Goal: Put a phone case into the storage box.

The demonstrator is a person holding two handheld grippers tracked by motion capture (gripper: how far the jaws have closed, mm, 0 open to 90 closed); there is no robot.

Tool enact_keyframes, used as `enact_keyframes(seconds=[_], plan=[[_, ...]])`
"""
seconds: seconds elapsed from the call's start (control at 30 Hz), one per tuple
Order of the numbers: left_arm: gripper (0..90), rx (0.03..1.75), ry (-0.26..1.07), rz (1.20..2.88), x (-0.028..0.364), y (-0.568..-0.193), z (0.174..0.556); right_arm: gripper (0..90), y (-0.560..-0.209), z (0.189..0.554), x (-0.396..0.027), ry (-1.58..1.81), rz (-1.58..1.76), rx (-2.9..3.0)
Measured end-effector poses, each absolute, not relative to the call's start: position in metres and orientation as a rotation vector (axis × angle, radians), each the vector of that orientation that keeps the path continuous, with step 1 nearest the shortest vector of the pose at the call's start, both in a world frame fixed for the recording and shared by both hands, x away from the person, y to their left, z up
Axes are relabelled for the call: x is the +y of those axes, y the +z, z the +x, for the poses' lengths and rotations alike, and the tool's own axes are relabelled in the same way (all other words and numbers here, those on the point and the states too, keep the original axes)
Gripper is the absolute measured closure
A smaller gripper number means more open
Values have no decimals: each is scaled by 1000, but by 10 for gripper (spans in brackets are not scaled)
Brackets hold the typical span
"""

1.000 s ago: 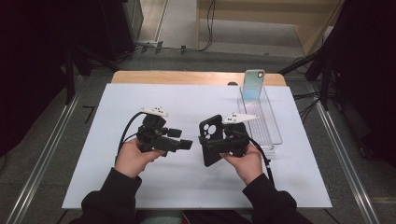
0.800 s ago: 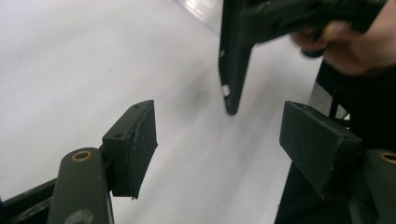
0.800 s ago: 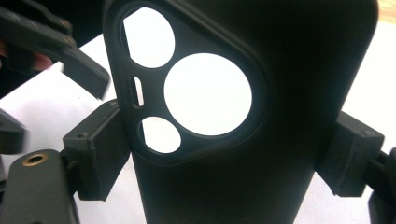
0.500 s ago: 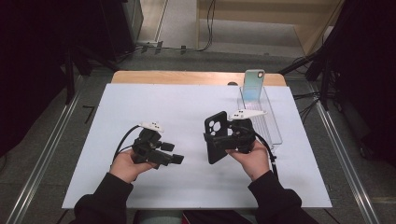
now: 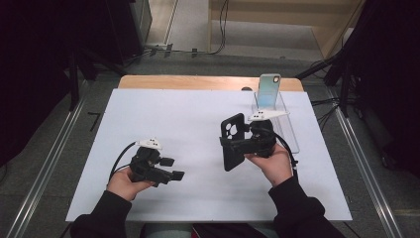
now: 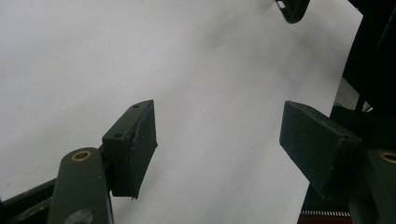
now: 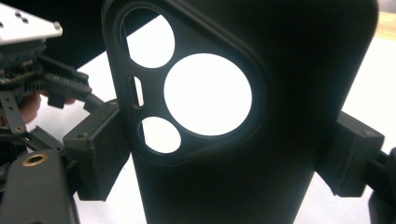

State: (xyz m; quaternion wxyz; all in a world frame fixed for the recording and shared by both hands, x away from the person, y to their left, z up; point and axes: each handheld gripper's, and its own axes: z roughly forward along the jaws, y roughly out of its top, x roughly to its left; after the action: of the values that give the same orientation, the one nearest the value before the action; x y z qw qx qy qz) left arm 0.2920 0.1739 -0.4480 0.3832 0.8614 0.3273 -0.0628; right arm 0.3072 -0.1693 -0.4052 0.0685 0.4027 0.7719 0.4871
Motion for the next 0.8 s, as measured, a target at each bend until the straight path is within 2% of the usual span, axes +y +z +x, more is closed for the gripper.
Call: enact_keyframes(seconds=[0.8], plan=[[275,914,-133,2172,188,-451,283,133,-374,324,-215,1450,1302,2159]])
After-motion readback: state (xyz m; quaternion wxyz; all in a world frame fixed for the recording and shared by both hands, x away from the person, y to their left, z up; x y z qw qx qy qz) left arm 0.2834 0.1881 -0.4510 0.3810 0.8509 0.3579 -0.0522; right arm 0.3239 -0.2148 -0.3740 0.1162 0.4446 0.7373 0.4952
